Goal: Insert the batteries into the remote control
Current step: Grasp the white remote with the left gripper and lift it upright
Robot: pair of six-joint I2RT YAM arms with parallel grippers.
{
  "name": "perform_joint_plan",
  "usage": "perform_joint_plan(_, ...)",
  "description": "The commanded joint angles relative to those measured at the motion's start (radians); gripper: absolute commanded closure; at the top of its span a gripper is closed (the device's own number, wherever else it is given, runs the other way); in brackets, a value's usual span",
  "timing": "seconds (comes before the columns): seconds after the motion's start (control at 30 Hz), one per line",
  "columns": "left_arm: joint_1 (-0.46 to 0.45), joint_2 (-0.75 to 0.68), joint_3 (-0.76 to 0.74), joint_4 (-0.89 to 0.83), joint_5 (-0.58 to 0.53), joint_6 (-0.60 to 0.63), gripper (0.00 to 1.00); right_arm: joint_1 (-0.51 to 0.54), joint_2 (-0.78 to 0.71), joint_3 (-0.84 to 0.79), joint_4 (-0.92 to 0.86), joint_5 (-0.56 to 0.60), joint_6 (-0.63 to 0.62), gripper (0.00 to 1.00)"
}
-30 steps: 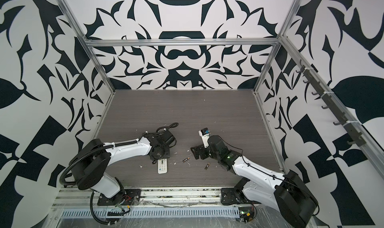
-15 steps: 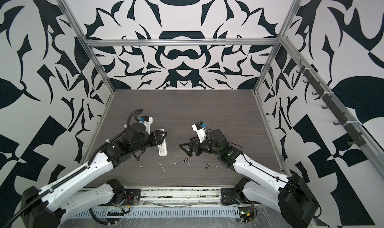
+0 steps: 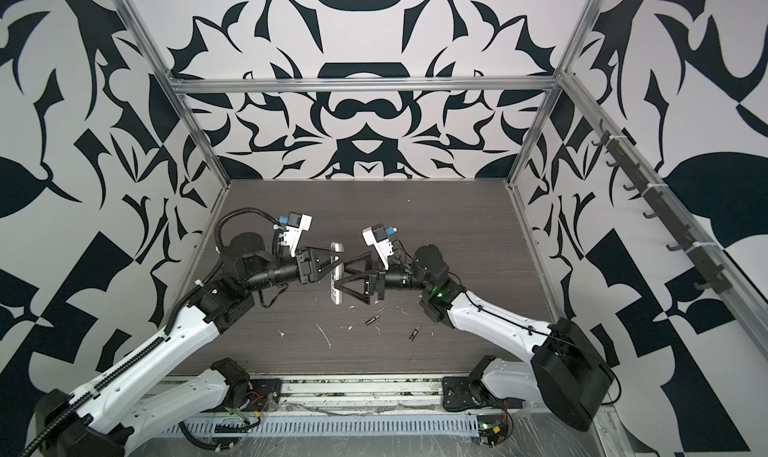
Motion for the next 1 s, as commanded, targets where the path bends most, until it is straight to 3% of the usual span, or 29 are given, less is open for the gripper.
perform_joint_plan(0.0,0.004,-0.006,0.031,0.09,0.073,-0.006,0.7,0.018,0.022,0.029,0.146,-0.048,0.037,0.04)
perform_joint_plan(0.2,0.004,0.006,0.031,0.144,0.079,-0.032,0.7,0.051,0.059,0.004,0.239,-0.043,0.073,0.08)
perform_joint_plan(0.37,0.004,0.006,0.039,0.166,0.088,-0.045,0.72,0.053,0.056,-0.029,0.283,-0.037,0.082,0.2)
perform_joint_plan(0.5,0.004,-0.001,0.036,0.17,0.084,-0.046,0.72,0.053,0.048,-0.035,0.268,-0.035,0.064,0.36)
perform_joint_plan(0.73,0.006,-0.014,0.02,0.157,0.054,-0.042,0.71,0.053,0.039,-0.048,0.249,-0.008,0.052,0.81)
perform_joint_plan(0.8,0.006,-0.014,0.014,0.142,0.036,-0.042,0.61,0.052,0.026,-0.05,0.215,0.007,0.031,0.95)
perform_joint_plan(0.83,0.006,-0.014,0.013,0.122,0.019,-0.036,0.44,0.053,0.013,-0.049,0.175,0.02,0.007,1.0)
perform_joint_plan(0.9,0.006,-0.018,0.017,0.064,-0.036,-0.013,0.0,0.053,-0.02,-0.044,0.064,0.056,-0.061,1.0)
perform_joint_plan(0.97,0.006,-0.027,0.043,-0.043,-0.136,0.031,0.01,0.053,-0.065,-0.025,-0.129,0.142,-0.171,1.0)
